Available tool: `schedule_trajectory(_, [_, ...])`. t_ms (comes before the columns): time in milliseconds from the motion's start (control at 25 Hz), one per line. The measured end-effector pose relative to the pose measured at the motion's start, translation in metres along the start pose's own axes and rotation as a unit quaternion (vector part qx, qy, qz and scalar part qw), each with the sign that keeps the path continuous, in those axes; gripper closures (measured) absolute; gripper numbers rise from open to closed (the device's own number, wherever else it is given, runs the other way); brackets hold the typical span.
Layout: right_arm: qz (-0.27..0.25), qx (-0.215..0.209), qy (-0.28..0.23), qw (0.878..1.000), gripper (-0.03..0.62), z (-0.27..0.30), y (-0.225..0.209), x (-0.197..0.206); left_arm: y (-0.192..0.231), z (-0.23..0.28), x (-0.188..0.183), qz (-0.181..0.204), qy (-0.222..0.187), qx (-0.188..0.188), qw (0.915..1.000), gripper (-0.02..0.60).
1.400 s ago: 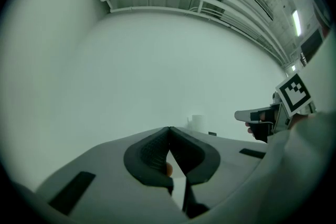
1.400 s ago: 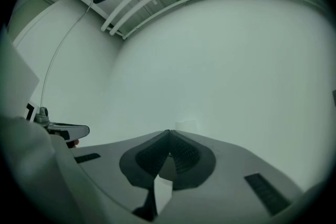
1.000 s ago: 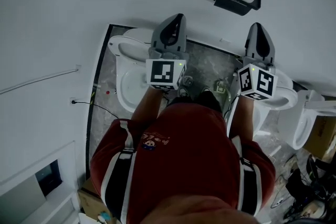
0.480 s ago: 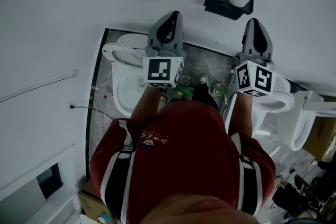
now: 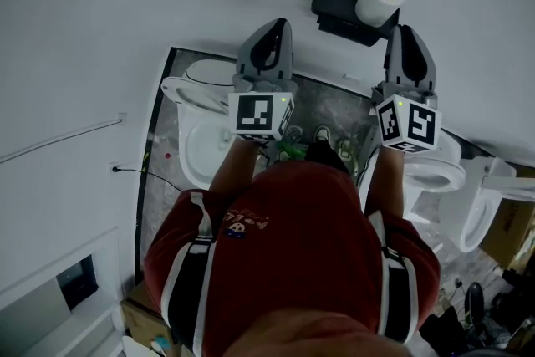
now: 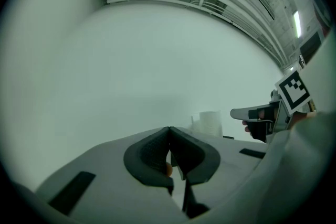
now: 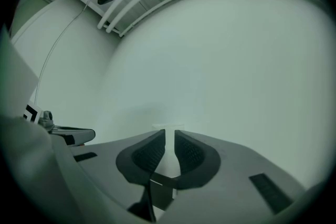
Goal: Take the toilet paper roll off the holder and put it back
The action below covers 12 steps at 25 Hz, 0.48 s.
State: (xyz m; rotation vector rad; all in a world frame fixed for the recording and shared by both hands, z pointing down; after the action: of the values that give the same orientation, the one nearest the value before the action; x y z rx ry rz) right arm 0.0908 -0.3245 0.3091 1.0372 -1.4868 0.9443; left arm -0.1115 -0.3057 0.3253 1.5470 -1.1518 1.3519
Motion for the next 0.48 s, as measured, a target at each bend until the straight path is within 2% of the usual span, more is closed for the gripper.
schedule_trajectory(200, [-0.008, -0.036, 0.018, 0.999, 0.369, 0.021, 0.005, 0.007, 0.003, 0.011, 0.003, 0.003, 0.002, -0.01, 0.9999, 0.563])
schedule_trajectory(480, [-0.028, -0.072, 0.048, 0.996, 0.252, 0.047, 0.009, 0.01, 0.008, 0.024, 0.002, 0.007, 0.003, -0.025, 0.9997, 0.563])
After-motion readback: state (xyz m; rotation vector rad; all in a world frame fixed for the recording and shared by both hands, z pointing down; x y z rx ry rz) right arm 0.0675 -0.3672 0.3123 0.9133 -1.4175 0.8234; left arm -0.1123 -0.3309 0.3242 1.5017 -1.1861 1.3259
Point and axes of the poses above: the fingertips, and each gripper's own axes: z forward along the fingers, y to its left, x out of its underside, the point moved 1 cm from there along -z, backward along the fingers, and after that the axes turned 1 degree about -y, right-handed, at the moved point
